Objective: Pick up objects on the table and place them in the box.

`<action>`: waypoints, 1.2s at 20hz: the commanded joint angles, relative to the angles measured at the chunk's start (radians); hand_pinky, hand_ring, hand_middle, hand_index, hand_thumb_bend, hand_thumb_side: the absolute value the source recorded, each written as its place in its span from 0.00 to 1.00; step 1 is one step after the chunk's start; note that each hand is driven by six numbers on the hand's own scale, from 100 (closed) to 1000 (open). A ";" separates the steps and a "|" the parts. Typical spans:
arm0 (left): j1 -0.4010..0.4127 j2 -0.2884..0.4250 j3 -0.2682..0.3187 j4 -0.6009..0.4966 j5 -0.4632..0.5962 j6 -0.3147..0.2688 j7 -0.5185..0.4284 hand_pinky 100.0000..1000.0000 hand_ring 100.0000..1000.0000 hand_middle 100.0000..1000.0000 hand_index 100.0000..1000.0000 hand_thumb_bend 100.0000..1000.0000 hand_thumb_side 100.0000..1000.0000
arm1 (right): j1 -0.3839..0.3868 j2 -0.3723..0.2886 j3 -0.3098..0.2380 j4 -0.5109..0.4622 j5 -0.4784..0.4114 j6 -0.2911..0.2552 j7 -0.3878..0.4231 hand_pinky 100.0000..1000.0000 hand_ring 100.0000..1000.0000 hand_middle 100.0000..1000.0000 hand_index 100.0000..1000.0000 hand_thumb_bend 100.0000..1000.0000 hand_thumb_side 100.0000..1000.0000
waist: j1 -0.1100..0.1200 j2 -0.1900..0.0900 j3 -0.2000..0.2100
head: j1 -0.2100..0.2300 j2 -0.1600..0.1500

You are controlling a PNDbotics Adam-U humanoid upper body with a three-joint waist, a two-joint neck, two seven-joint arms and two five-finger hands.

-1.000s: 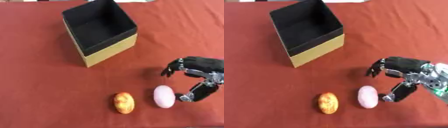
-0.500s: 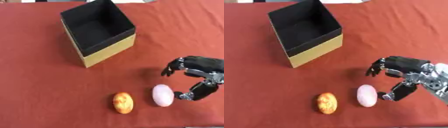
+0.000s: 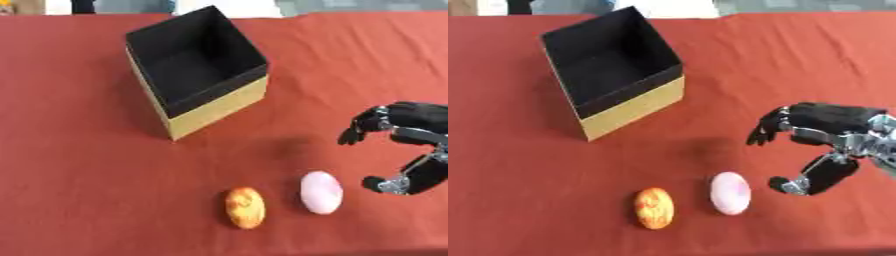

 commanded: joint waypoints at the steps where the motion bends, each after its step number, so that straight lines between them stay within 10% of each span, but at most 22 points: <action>1: -0.002 0.032 0.004 -0.015 -0.002 0.001 -0.005 0.59 0.92 0.76 0.85 0.00 0.30 | -0.006 -0.042 -0.020 -0.016 -0.034 -0.007 0.003 0.77 0.69 0.63 0.81 0.30 0.11 | -0.003 -0.022 -0.005 | 0.006 0.005; 24: 0.009 0.025 -0.004 -0.015 0.003 0.007 -0.025 0.59 0.92 0.76 0.85 0.00 0.29 | -0.070 0.056 0.082 -0.016 0.039 0.044 0.037 0.80 0.73 0.70 0.91 0.34 0.18 | -0.006 -0.054 0.013 | -0.017 0.005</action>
